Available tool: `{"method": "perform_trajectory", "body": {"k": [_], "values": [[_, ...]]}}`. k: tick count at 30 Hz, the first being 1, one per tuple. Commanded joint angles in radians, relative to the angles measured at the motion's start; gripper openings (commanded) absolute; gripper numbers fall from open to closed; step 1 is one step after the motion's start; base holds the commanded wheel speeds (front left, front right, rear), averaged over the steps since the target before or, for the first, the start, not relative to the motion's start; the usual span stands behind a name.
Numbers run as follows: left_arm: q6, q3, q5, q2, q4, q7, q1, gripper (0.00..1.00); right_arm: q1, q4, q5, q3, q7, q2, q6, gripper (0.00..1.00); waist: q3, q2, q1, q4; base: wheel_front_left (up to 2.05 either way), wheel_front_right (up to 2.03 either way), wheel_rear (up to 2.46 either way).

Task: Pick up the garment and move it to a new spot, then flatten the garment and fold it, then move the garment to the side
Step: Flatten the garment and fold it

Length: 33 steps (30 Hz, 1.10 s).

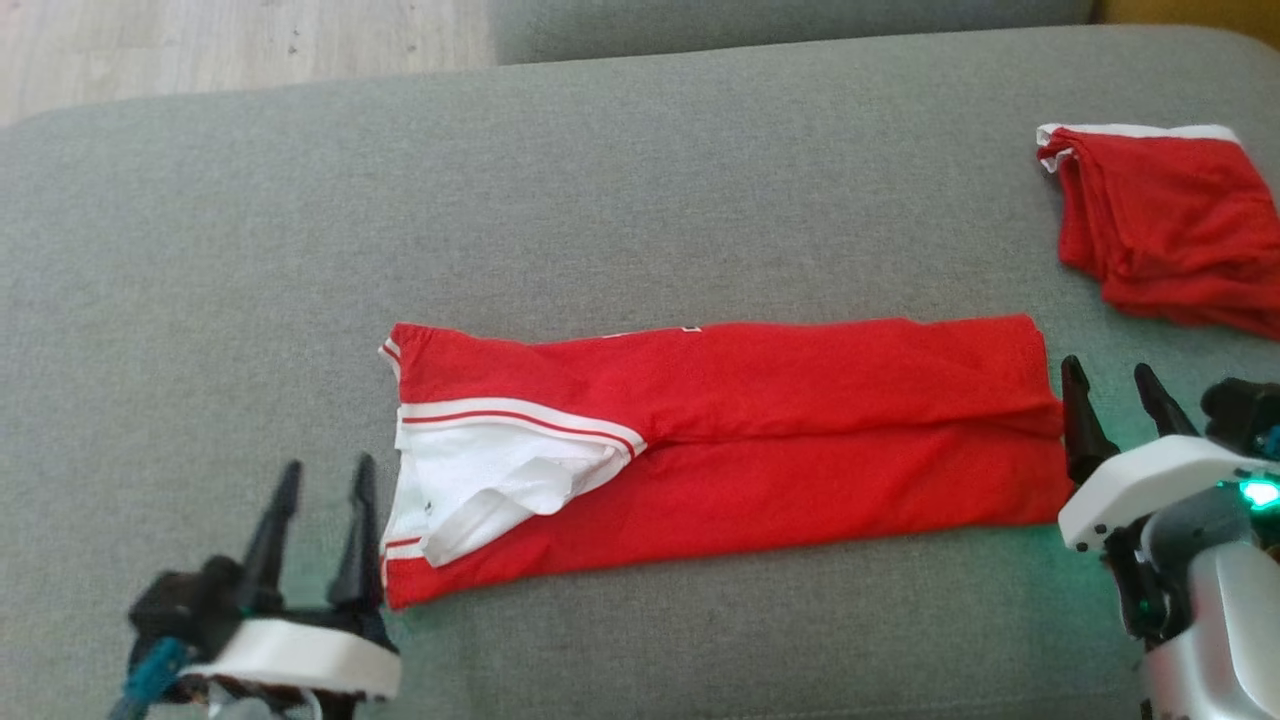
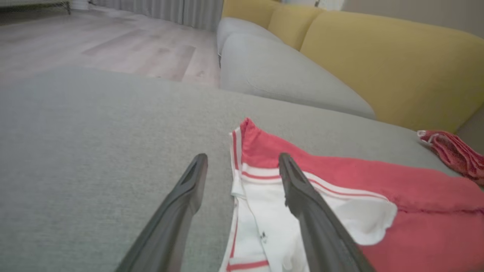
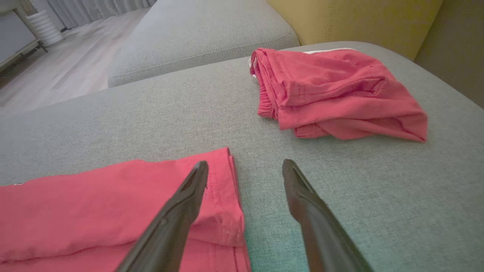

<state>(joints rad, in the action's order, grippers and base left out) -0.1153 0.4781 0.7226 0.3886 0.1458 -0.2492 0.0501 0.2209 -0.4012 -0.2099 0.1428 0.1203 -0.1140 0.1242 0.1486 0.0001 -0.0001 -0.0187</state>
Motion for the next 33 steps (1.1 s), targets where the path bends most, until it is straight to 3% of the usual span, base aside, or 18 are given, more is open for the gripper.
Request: {"method": "perform_trajectory", "body": {"k": [1,6,10,16,29,30,31,33], "values": [[-0.009,-0.076,-0.026,-0.002,-0.043,-0.012,0.018,1.00,0.005,0.047,0.007,-0.013,-0.003,0.001,0.007,1.00,-0.003,-0.0001,0.0001,0.003,0.00,0.00,0.00],[-0.042,-0.186,-0.103,-0.059,-0.076,-0.012,-0.006,1.00,-0.003,0.069,0.024,0.013,0.032,0.010,0.007,1.00,-0.002,-0.0001,0.0001,0.013,0.00,0.00,0.00],[-0.043,-0.237,-0.147,-0.090,-0.101,-0.012,-0.020,1.00,0.017,0.053,0.039,0.023,0.058,0.019,0.007,1.00,0.005,-0.0001,0.0001,0.025,0.00,0.00,0.00],[-0.039,-0.283,-0.185,-0.114,-0.121,-0.012,-0.043,1.00,0.045,-0.027,0.059,0.032,0.076,0.028,0.007,1.00,0.016,-0.0001,0.0001,0.053,0.00,0.00,0.00],[-0.028,-0.333,-0.227,-0.139,-0.149,-0.013,-0.081,1.00,0.062,-0.205,0.105,0.028,0.003,0.052,0.007,0.98,0.016,-0.0001,0.0001,0.088,0.00,0.00,0.00],[-0.028,-0.336,-0.229,-0.139,-0.151,-0.013,-0.083,1.00,0.061,-0.219,0.108,0.025,-0.003,0.054,0.007,0.62,0.015,-0.0001,0.0001,0.087,0.00,0.00,0.00],[-0.028,-0.339,-0.231,-0.139,-0.152,-0.013,-0.085,1.00,0.061,-0.231,0.111,0.022,-0.012,0.055,0.007,0.40,0.013,-0.0001,0.0001,0.086,0.00,0.00,0.00],[-0.028,-0.343,-0.234,-0.139,-0.155,-0.013,-0.090,1.00,0.063,-0.254,0.117,0.018,-0.028,0.058,0.007,0.07,0.009,-0.0001,0.0001,0.083,0.00,0.00,0.00]]}}
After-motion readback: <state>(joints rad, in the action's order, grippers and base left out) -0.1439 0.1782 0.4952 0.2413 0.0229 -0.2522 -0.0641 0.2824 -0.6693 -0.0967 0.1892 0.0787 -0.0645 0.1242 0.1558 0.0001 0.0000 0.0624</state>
